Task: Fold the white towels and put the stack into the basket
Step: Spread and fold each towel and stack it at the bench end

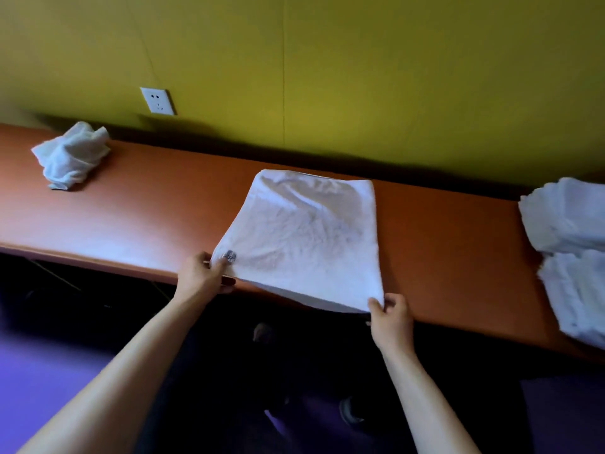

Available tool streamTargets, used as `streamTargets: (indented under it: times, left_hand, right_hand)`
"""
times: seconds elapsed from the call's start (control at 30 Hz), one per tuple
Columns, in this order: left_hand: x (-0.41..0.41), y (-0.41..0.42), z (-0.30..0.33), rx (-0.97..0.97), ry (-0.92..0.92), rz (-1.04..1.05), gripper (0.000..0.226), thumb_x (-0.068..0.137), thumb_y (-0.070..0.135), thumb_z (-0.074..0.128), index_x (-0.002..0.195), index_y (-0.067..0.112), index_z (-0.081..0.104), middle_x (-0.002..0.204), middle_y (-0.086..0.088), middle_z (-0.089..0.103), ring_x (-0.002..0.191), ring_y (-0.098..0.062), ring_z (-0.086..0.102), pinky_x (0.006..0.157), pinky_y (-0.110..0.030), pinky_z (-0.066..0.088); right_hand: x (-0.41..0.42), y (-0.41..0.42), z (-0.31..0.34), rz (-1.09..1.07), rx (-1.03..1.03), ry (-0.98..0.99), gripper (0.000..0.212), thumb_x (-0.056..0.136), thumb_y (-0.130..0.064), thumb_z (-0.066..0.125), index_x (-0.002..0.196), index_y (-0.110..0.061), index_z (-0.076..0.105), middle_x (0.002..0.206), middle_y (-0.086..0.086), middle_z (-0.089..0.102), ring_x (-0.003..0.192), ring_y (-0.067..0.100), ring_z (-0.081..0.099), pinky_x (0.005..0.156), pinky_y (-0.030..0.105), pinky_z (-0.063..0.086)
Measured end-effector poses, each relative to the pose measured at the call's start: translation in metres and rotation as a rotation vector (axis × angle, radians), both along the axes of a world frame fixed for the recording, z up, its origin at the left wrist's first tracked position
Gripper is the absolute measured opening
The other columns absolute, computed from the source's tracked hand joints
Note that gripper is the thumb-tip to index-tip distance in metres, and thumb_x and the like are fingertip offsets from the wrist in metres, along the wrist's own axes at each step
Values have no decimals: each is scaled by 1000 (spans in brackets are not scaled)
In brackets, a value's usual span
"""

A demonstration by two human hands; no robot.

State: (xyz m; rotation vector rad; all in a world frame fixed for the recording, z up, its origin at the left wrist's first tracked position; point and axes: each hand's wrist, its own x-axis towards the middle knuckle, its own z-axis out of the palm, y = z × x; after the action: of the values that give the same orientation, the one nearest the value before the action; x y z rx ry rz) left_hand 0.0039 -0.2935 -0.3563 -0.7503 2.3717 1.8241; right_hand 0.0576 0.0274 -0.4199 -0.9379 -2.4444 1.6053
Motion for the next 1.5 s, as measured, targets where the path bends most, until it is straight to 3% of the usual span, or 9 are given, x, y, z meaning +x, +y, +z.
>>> streamTargets:
  times: [0.2,0.37,0.5,0.7,0.83,0.9,1.0,1.27,1.5]
  left_hand:
    - [63,21,14,111,102,89,27,98,9,58,125,14,56,104,-14,62,65,-27,74,58,-36,63]
    - [95,28,21,272,126,53,21,98,-4,47,100,1,67,90,-19,66,55,-22,68,52,-27,58]
    - [98,24,16,401,149,-19,38,89,-19,48,109,8,65,89,-11,73,61,-14,63,60,-19,56]
    - [71,20,9,-26,212,-12,9,96,13,64,91,15,72,78,-4,75,61,-9,58,60,-15,50]
    - [27,17,8,-393,261,-1,10,92,29,70,82,26,67,89,1,65,69,-15,60,65,-21,44]
    - [-7,16,-3,-499,242,-35,18,94,34,66,85,18,64,96,-3,56,71,-22,57,65,-25,40]
    - [-44,23,-25,-524,177,-87,31,100,35,56,81,11,53,72,0,56,69,-25,53,58,-33,30]
    - [-141,18,-32,-613,262,15,39,102,42,45,78,11,44,77,-14,54,81,-41,57,61,-40,30]
    - [-163,21,-63,-704,150,-97,46,101,45,46,134,12,47,128,-20,54,111,-42,53,90,-49,43]
  right_hand:
    - [37,28,35,-104,-215,260,23,94,-9,63,111,-21,53,81,1,68,43,7,58,47,17,48]
    - [63,42,47,-77,-347,340,5,88,-22,71,89,-19,68,80,1,65,50,5,59,53,15,49]
    - [64,50,57,136,-538,313,42,66,-32,80,104,-20,68,89,0,75,71,9,69,63,14,53]
    - [29,72,47,109,-169,336,54,59,-73,75,95,-34,74,84,-4,76,71,5,68,72,13,53]
    - [-30,82,36,135,189,382,38,85,-48,68,108,-17,73,97,-1,68,78,-4,61,77,9,46]
    - [-69,80,24,181,134,339,42,86,-57,61,106,-21,70,94,-1,70,82,3,62,79,28,51]
    - [-115,71,2,206,116,320,34,88,-53,53,98,-23,66,84,-1,68,77,11,59,70,43,52]
    - [-220,62,12,159,223,425,33,99,-35,53,99,-7,69,84,3,64,78,15,57,68,32,42]
    - [-241,53,-15,255,295,162,27,101,-30,51,118,-11,59,105,3,60,90,19,54,73,31,41]
